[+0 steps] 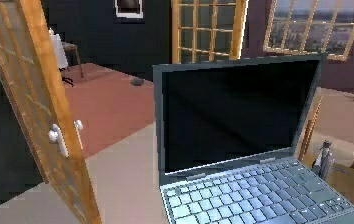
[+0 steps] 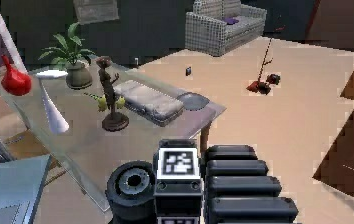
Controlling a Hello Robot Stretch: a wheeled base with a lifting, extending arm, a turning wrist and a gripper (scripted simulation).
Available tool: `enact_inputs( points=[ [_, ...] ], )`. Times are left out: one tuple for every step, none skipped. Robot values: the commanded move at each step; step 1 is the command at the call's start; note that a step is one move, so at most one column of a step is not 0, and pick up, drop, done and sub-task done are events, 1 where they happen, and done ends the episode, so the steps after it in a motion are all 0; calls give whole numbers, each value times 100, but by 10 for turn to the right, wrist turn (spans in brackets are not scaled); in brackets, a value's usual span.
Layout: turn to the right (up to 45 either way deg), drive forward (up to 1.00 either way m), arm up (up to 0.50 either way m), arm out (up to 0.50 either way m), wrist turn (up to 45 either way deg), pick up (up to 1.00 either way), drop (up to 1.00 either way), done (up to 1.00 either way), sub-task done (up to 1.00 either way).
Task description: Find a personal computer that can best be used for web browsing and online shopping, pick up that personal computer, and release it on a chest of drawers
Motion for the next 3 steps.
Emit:
enact_inputs(
  points=[
    [0,65,0,0,0,0,0,0,0],
    [-90,0,0,0,0,0,0,0,0],
    [0,70,0,0,0,0,0,0,0]
  ],
)
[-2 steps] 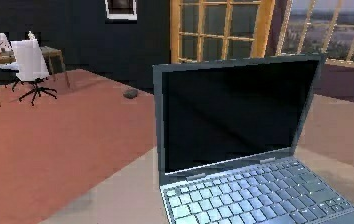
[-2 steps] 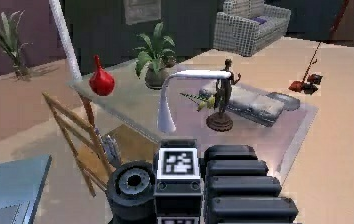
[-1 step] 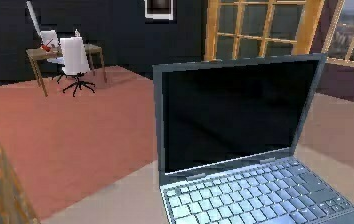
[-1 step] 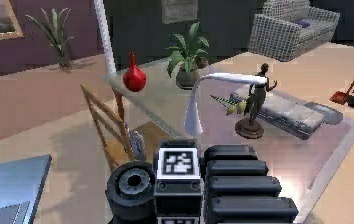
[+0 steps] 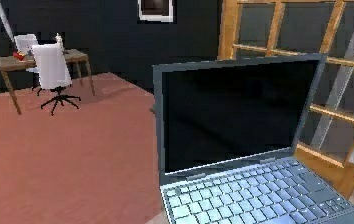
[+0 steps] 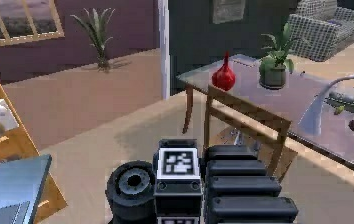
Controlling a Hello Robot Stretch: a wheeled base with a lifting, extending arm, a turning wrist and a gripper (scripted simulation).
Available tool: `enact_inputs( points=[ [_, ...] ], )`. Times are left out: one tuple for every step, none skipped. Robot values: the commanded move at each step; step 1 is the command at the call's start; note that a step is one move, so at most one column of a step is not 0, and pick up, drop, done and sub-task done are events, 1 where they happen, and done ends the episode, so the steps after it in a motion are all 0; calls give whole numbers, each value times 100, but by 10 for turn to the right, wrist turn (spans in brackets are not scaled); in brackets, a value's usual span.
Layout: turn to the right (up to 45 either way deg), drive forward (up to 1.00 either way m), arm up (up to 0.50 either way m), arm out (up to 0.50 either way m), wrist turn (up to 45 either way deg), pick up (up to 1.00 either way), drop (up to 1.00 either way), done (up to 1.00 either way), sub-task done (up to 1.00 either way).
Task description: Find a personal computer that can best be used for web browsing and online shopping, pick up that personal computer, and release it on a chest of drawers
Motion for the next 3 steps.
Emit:
enact_inputs(
  points=[
    [-450,0,0,0,0,0,0,0,0],
    [0,100,0,0,0,0,0,0,0],
    [-120,0,0,0,0,0,0,0,0]
  ],
)
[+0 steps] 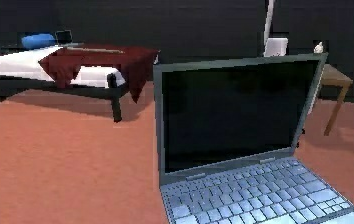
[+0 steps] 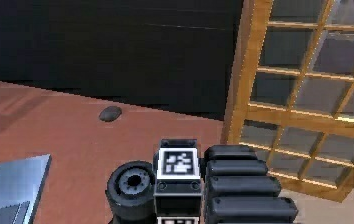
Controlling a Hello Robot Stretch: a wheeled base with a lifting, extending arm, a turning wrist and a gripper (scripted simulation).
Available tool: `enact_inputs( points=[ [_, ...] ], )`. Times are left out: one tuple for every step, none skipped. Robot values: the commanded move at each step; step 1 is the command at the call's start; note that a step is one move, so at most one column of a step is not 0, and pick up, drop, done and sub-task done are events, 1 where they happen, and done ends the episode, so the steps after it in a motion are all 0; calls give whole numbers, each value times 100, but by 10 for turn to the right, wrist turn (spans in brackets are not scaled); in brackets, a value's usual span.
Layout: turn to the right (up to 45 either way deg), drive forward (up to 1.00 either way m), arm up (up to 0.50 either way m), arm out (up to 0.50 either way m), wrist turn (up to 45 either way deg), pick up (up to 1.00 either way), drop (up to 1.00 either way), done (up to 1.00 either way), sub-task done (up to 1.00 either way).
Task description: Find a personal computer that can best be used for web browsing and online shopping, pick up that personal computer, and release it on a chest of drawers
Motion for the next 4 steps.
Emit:
enact_inputs(
  points=[
    [0,20,0,0,0,0,0,0,0],
    [-330,0,0,0,0,0,0,0,0],
    [0,30,0,0,0,0,0,0,0],
    [270,0,0,0,0,0,0,0,0]
  ],
)
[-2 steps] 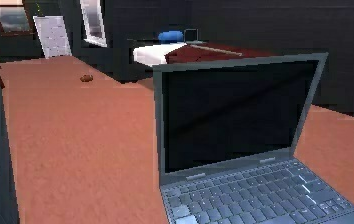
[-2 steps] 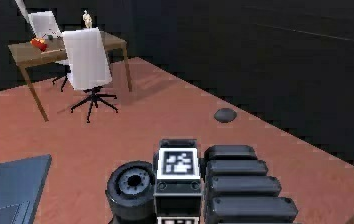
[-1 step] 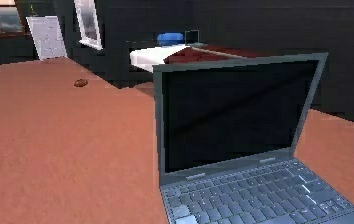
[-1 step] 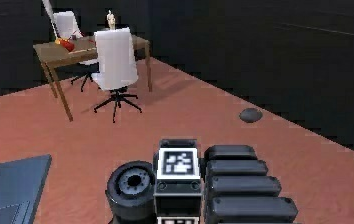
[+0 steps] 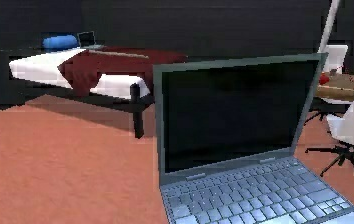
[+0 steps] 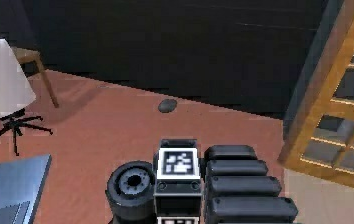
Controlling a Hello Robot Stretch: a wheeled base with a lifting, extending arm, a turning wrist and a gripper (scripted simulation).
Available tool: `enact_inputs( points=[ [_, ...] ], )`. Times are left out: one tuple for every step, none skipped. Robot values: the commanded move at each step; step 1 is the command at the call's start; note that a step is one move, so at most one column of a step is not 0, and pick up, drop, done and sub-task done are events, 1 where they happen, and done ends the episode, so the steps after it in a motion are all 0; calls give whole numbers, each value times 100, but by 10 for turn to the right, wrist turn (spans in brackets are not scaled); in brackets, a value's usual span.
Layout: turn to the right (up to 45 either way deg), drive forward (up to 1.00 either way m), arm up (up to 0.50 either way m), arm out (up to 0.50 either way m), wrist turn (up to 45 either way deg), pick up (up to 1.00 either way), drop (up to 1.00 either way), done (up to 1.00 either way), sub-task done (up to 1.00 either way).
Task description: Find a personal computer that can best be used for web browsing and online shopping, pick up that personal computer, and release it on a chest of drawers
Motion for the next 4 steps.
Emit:
enact_inputs(
  points=[
    [0,40,0,0,0,0,0,0,0],
    [-450,0,0,0,0,0,0,0,0],
    [-180,0,0,0,0,0,0,0,0],
    [0,80,0,0,0,0,0,0,0]
  ],
)
